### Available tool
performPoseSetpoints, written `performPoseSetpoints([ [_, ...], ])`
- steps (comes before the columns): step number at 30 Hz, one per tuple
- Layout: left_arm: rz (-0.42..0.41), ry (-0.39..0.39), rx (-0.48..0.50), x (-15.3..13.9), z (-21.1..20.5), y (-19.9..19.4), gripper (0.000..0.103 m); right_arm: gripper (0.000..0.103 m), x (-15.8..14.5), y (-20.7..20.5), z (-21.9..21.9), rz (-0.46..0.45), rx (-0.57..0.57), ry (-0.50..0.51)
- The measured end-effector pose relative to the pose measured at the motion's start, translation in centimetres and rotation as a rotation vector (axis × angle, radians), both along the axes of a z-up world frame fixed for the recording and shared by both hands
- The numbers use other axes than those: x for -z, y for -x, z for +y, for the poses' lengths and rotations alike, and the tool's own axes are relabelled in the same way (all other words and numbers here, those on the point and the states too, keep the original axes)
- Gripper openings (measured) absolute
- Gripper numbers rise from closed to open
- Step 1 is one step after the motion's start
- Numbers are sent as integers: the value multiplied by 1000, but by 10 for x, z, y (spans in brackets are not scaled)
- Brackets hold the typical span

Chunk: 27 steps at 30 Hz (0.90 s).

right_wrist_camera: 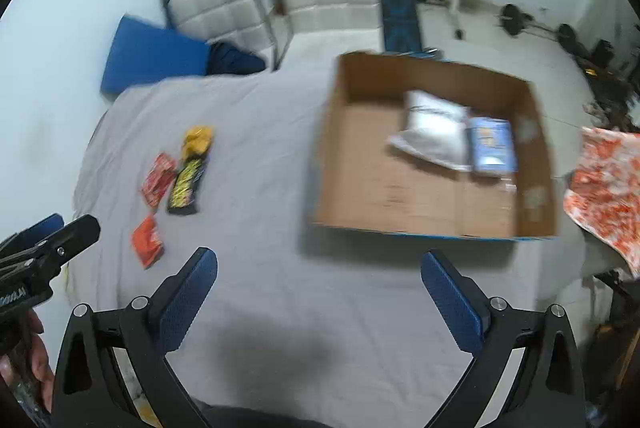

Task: Organize soft objects
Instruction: 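Grasp the orange pack with left tool while right grasps black wipes pack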

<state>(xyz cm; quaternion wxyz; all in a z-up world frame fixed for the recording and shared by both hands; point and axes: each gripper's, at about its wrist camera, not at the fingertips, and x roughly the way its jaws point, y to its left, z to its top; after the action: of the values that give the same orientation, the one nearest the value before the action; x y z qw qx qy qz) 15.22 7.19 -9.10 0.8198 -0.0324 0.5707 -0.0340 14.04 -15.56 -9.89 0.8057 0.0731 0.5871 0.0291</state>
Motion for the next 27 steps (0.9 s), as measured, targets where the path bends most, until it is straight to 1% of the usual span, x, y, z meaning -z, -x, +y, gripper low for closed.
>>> performPoseSetpoints([
  [1, 19, -7, -38, 8, 20, -2, 103, 103, 10, -9, 18, 20, -24, -11],
  [3, 72, 3, -117, 28, 61, -4, 103, 103, 27, -23, 46, 57, -59, -24],
  [4, 105, 17, -165, 43, 84, -5, 103, 103, 39, -32, 64, 84, -84, -32],
  [6, 152, 21, -229, 68, 113, -7, 103, 103, 58, -47, 93, 127, -117, -49],
  [8, 197, 17, -270, 91, 133, -9, 103, 103, 81, -65, 127, 181, -149, -65],
  [11, 276, 19, -315, 133, 159, -14, 103, 103, 109, -88, 164, 234, -172, -75],
  [13, 317, 25, -340, 158, 172, -18, 103, 103, 129, -105, 188, 266, -179, -69],
  [16, 362, 32, -343, 183, 178, -26, 103, 103, 158, -128, 216, 313, -183, -62],
  [20, 422, 48, -338, 218, 184, -40, 102, 103, 201, -155, 243, 381, -182, -39],
  [24, 457, 58, -326, 240, 183, -51, 102, 102, 237, -175, 264, 436, -181, -2],
  [27, 476, 61, -320, 253, 182, -56, 102, 102, 254, -186, 272, 464, -175, 10],
])
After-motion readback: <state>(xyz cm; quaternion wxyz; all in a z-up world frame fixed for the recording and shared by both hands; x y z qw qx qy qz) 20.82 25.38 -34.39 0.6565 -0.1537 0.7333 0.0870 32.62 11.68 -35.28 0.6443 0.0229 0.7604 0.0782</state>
